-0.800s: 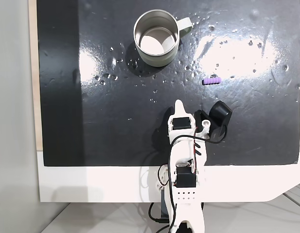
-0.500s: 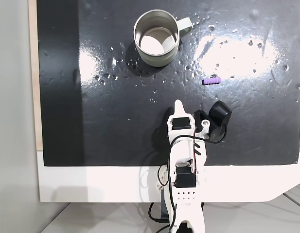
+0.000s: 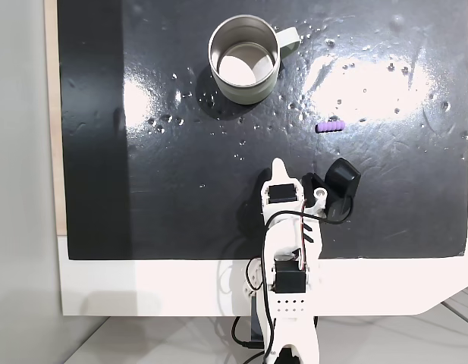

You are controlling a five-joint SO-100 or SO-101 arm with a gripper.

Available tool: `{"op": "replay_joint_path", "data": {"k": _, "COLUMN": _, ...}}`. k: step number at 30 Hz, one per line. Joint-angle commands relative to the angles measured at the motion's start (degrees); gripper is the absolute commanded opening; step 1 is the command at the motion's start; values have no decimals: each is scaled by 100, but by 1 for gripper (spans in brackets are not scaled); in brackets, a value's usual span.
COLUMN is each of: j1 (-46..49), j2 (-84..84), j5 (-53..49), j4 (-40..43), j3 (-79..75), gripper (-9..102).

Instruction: Grasp a pengrip and put it in the cup.

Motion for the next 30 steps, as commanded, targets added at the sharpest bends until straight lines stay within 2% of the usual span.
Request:
{"op": "replay_joint_path", "data": {"k": 1, "j1": 202, "j2": 88, "j5": -97, "j4": 229, "j3": -466, "gripper": 0}}
{"op": "replay_joint_path", "data": {"k": 7, "j1": 229, "j2": -448, "j5": -97, "j4": 334, "j3": -896, "gripper": 0}}
{"op": "replay_joint_path", "data": {"k": 30, "j1": 308, "j2": -6205, "j5": 264, "j4": 158, "j3": -4324, "gripper": 0}}
